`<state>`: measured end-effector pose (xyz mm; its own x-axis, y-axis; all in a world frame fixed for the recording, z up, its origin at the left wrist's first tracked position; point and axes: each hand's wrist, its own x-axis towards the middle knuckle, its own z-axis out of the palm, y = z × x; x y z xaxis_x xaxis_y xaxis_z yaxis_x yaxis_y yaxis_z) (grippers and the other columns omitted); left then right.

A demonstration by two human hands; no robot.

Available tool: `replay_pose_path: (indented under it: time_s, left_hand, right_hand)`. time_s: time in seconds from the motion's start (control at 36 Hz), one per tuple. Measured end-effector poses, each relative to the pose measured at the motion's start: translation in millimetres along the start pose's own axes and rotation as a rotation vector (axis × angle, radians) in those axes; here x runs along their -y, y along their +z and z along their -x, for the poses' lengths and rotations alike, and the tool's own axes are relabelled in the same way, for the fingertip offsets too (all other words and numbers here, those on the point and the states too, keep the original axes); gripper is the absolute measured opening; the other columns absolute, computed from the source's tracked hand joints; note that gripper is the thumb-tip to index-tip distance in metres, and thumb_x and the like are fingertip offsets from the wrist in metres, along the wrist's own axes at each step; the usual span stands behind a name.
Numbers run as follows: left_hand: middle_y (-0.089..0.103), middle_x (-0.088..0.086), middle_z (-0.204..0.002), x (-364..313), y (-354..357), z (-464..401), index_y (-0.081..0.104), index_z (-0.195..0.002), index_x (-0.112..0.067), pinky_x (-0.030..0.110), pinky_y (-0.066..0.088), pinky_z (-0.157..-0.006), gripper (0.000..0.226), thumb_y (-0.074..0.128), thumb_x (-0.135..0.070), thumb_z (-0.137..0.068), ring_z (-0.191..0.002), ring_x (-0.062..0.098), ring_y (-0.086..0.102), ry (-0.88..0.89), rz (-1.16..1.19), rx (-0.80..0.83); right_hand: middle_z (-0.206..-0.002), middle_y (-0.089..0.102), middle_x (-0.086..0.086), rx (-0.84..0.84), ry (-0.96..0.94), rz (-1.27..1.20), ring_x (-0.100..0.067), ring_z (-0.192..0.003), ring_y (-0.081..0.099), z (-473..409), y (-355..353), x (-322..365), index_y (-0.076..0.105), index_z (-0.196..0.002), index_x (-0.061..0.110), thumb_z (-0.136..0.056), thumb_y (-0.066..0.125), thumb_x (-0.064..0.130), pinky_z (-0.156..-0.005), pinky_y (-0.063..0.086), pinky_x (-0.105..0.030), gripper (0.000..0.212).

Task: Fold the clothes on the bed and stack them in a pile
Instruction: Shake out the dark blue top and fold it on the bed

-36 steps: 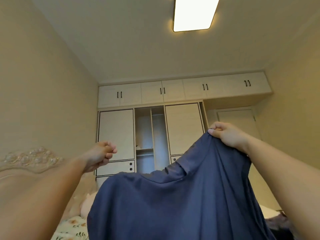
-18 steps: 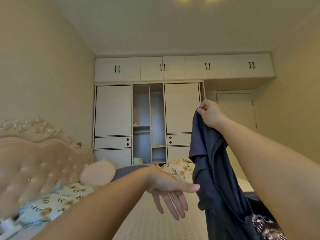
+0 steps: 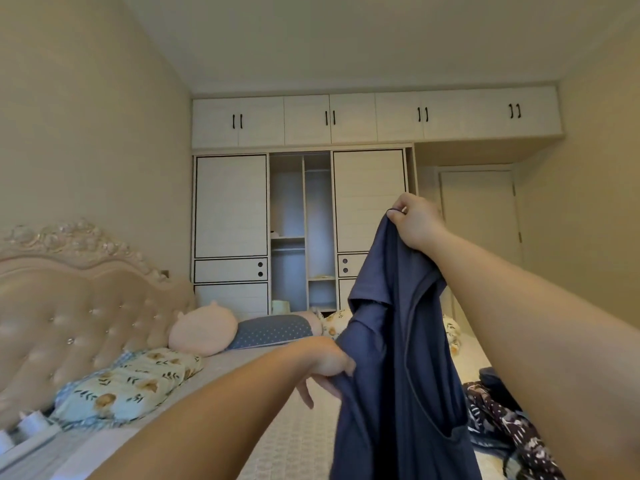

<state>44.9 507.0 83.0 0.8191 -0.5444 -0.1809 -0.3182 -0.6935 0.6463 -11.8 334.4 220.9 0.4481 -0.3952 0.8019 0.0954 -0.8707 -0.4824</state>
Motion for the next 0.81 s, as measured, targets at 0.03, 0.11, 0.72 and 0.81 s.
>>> replay_pose_path:
  time_s: [0.03, 0.11, 0.72, 0.81]
  left_hand:
    - [0.069, 0.003, -0.085, -2, -7, -2, 0.052, -0.111, -0.010, 0.045, 0.054, -0.072, 0.023, 0.041, -0.015, -0.091, -0.068, 0.008, 0.065, 0.020, 0.045, -0.084]
    - [0.059, 0.007, -0.070, -8, -40, -4, 0.055, -0.083, -0.007, 0.031, 0.051, -0.054, 0.019, 0.039, -0.005, -0.092, -0.057, 0.017, 0.054, 0.085, 0.213, -0.388]
    - [0.069, -0.001, -0.096, 46, -203, 46, 0.069, -0.101, -0.022, 0.033, 0.045, -0.078, 0.033, 0.046, -0.045, -0.097, -0.093, 0.021, 0.059, 0.482, -0.446, -0.926]
    - [0.067, -0.002, -0.079, 39, -205, 50, 0.068, -0.085, -0.015, 0.031, 0.043, -0.074, 0.029, 0.057, -0.041, -0.092, -0.077, 0.015, 0.057, 0.571, -0.377, -0.831]
  right_hand:
    - [-0.091, 0.053, -0.001, -0.001, 0.002, -0.008, -0.022, -0.084, 0.046, 0, -1, -2, 0.052, -0.084, 0.020, -0.096, 0.051, 0.025, -0.071, 0.032, -0.027, 0.013]
    - [-0.093, 0.056, -0.001, -0.018, 0.006, -0.014, -0.022, -0.087, 0.049, -1, -6, -9, 0.054, -0.084, 0.021, -0.096, 0.051, 0.025, -0.072, 0.034, -0.029, 0.012]
    - [-0.090, 0.074, -0.002, 0.799, 0.180, 0.242, -0.019, -0.084, 0.070, -1, -93, -2, 0.075, -0.089, 0.013, -0.078, 0.073, 0.040, -0.075, 0.052, -0.030, 0.030]
    - [-0.094, 0.066, -0.001, 0.466, 0.014, 0.549, -0.019, -0.088, 0.059, -7, -84, -1, 0.071, -0.101, 0.013, -0.088, 0.065, 0.037, -0.075, 0.042, -0.027, 0.028]
